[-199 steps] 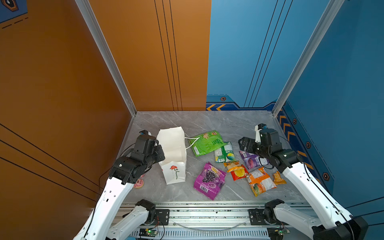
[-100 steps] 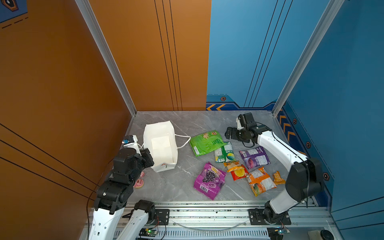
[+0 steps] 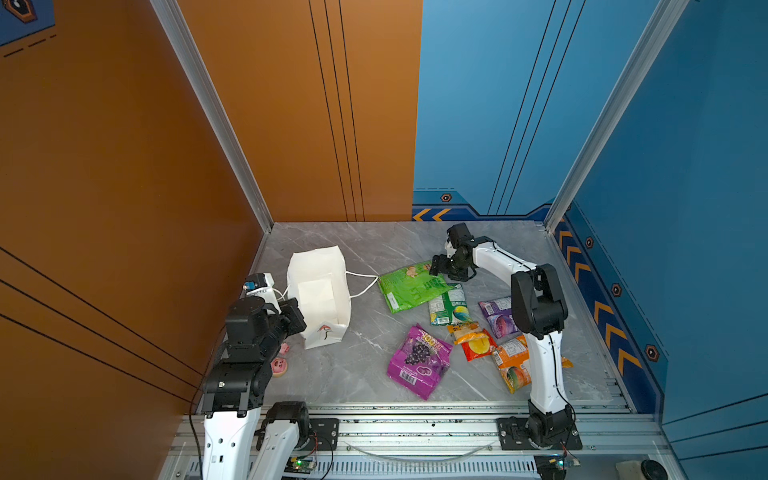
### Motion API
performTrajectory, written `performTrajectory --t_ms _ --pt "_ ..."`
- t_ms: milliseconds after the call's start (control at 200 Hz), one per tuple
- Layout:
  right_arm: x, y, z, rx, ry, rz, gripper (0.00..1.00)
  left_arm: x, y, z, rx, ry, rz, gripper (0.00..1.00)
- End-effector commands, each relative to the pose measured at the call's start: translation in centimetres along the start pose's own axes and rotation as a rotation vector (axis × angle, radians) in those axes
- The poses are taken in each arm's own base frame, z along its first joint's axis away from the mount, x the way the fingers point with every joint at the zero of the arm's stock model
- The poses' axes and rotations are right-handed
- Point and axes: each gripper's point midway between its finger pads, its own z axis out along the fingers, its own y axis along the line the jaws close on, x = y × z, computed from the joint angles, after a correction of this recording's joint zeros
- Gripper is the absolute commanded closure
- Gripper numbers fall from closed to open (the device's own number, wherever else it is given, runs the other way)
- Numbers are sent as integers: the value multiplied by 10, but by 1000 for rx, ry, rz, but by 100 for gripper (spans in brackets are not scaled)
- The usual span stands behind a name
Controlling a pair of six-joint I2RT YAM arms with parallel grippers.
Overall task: Place the snacks into the paper bag
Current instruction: 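Grasp paper bag edge with left gripper while right grasps green Lay's bag, then lift the green Lay's bag with the right gripper and carry it over the paper bag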
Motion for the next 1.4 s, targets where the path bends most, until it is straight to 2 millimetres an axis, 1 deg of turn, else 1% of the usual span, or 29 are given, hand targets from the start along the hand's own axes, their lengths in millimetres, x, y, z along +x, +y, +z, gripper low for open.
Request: performTrajectory --t_ms 0,145,300,355,405,485,505,566,611,676,716,751,771,776,791,871,971,1076,1126,1191,1221,1231,1251,1396 --pt "-1 13 0 -53 29 13 19 1 -8 4 58 5 -11 100" --pt "5 17 9 -71 57 12 25 1 -4 5 47 6 -21 100" --pt "10 26 10 -97 71 6 37 2 -1 8 35 14 -29 100" --pt "11 30 7 -107 69 0 41 2 1 9 27 16 -35 100" --pt "12 34 4 -118 64 -5 46 1 3 10 18 16 -38 100" --pt "8 41 -7 -142 39 -8 54 2 7 12 6 19 -47 100" --pt "17 37 -4 -136 58 -1 56 2 8 12 4 19 -49 100" --pt "18 41 -11 -154 45 4 63 1 9 12 -2 16 -53 100" --pt "20 41 -15 -163 38 10 69 1 11 13 -7 18 -57 100" --pt "23 44 -24 -185 26 19 81 2 13 14 -13 24 -61 100" --pt "25 46 -29 -199 18 27 85 2 14 15 -15 26 -64 100" --pt "28 48 -33 -214 11 35 87 2 14 16 -17 30 -66 100" --pt "31 47 -31 -219 18 43 87 2 15 16 -18 30 -69 100" --pt "30 49 -37 -227 6 40 88 2 15 17 -18 30 -68 100" --pt "29 52 -44 -240 -7 40 88 2 15 17 -20 33 -70 100" --pt "35 58 -58 -270 -28 40 90 4 16 20 -22 44 -77 100" --pt "42 61 -78 -275 -66 40 92 5 16 26 -15 72 -88 100" --pt "47 68 -102 -313 -113 56 92 4 13 33 -9 104 -89 100" --pt "50 73 -113 -333 -133 56 92 4 14 33 -36 129 -90 100" --pt "55 79 -128 -342 -156 46 92 -3 11 30 -57 148 -84 100" --pt "57 81 -136 -339 -168 38 92 -2 11 31 -66 168 -83 100" --pt "57 81 -139 -337 -173 36 93 -10 8 27 -60 152 -80 100" --pt "58 81 -144 -333 -181 32 93 -14 6 25 -62 148 -78 100" --pt "64 79 -185 -318 -265 17 93 -31 -7 22 -88 144 -30 100"
